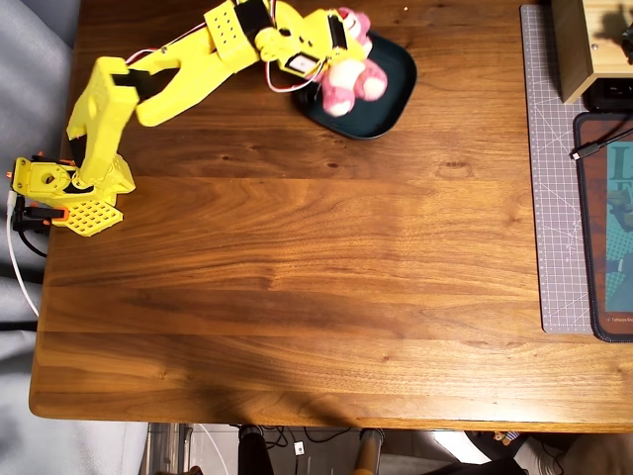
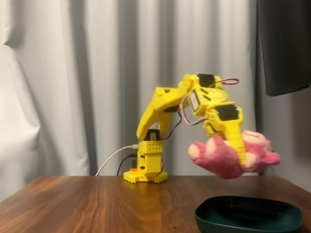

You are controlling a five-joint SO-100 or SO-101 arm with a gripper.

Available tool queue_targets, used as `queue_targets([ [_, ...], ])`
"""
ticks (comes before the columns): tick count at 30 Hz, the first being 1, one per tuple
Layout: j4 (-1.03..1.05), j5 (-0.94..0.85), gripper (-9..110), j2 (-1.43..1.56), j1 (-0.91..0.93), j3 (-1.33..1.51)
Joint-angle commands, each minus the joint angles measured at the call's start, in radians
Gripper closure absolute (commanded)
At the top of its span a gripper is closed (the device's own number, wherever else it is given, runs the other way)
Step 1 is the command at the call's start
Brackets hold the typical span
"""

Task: Grasp a strawberry bear and put it in the bin.

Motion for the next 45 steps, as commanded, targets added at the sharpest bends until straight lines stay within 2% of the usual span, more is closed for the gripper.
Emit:
queue_targets([
  [1,0.066,-0.015,101,-0.038,0.018,-0.252],
  [16,0.143,-0.035,98,-0.040,0.002,-0.316],
  [25,0.167,-0.035,80,-0.051,0.003,-0.318],
  [34,0.169,-0.035,73,-0.077,0.006,-0.321],
  [42,0.170,-0.035,73,-0.078,0.006,-0.324],
  [45,0.190,-0.035,81,-0.078,0.005,-0.337],
])
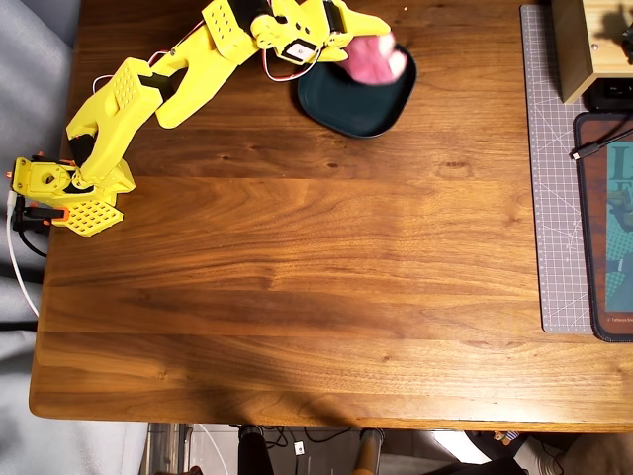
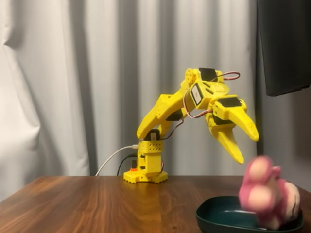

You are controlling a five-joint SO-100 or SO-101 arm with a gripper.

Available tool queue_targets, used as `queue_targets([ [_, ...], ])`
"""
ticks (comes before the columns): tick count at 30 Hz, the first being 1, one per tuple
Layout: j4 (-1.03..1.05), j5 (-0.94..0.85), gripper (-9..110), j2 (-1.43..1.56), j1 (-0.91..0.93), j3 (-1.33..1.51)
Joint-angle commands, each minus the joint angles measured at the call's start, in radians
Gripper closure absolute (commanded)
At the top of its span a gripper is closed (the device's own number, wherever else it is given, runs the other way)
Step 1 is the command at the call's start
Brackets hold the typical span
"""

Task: Grasp a strawberry bear and put it in the bin.

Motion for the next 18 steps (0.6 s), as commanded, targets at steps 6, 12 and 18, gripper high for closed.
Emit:
queue_targets([
  [6,0.250,-0.009,102,-0.015,-0.021,-0.350],
  [12,0.482,0.005,102,0.092,-0.114,-0.453],
  [18,0.483,0.005,102,0.213,-0.236,-0.449],
])
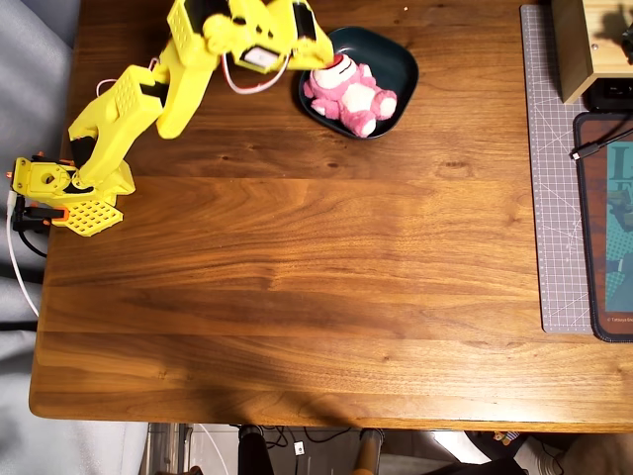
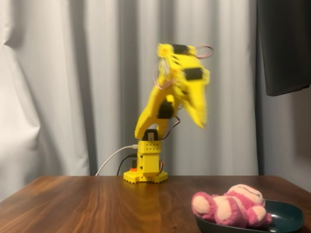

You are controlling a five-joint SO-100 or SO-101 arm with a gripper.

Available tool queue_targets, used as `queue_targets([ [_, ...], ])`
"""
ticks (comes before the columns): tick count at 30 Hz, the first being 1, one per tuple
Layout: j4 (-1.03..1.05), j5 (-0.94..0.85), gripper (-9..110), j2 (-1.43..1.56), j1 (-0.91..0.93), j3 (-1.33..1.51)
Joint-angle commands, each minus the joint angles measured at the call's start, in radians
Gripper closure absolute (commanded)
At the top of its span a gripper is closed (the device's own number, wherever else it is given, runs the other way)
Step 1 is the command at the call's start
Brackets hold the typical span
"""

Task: Grasp a strawberry bear and put it in the bin.

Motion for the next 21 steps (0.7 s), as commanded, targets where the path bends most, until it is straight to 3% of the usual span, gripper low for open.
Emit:
queue_targets([
  [1,0.052,0.005,102,0.163,-0.055,-0.049],
  [7,0.049,0.029,102,0.721,-0.091,0.618],
  [15,0.034,0.049,102,1.190,-0.104,1.058],
  [21,-0.238,0.051,102,1.713,-0.153,1.747],
])
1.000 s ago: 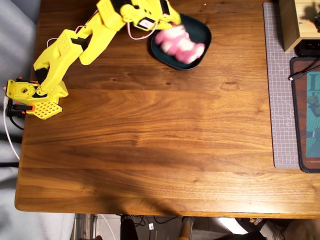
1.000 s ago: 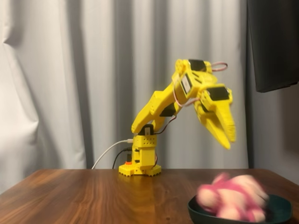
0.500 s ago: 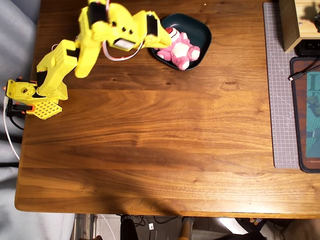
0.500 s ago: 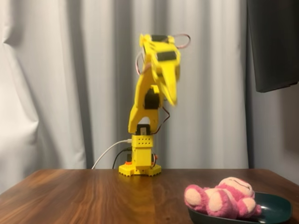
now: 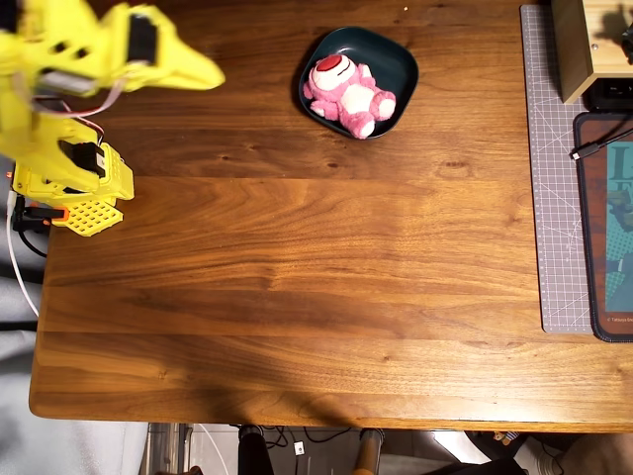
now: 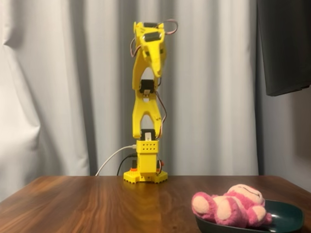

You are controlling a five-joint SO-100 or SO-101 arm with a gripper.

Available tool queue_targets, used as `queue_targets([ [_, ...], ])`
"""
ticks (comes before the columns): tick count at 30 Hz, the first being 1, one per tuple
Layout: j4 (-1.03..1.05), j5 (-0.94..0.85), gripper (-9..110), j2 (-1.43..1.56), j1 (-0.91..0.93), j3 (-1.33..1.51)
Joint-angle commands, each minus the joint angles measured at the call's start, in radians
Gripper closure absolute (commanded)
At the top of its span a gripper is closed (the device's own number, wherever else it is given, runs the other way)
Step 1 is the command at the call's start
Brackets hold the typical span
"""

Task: Grasp a strawberry bear and put it in the bin.

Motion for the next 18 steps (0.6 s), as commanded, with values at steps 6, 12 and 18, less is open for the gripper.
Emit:
queue_targets([
  [6,-0.232,0.009,102,0.557,-0.133,0.795],
  [12,-0.359,0.003,102,0.887,-0.170,1.173],
  [18,-0.331,-0.009,102,0.931,-0.130,1.322],
])
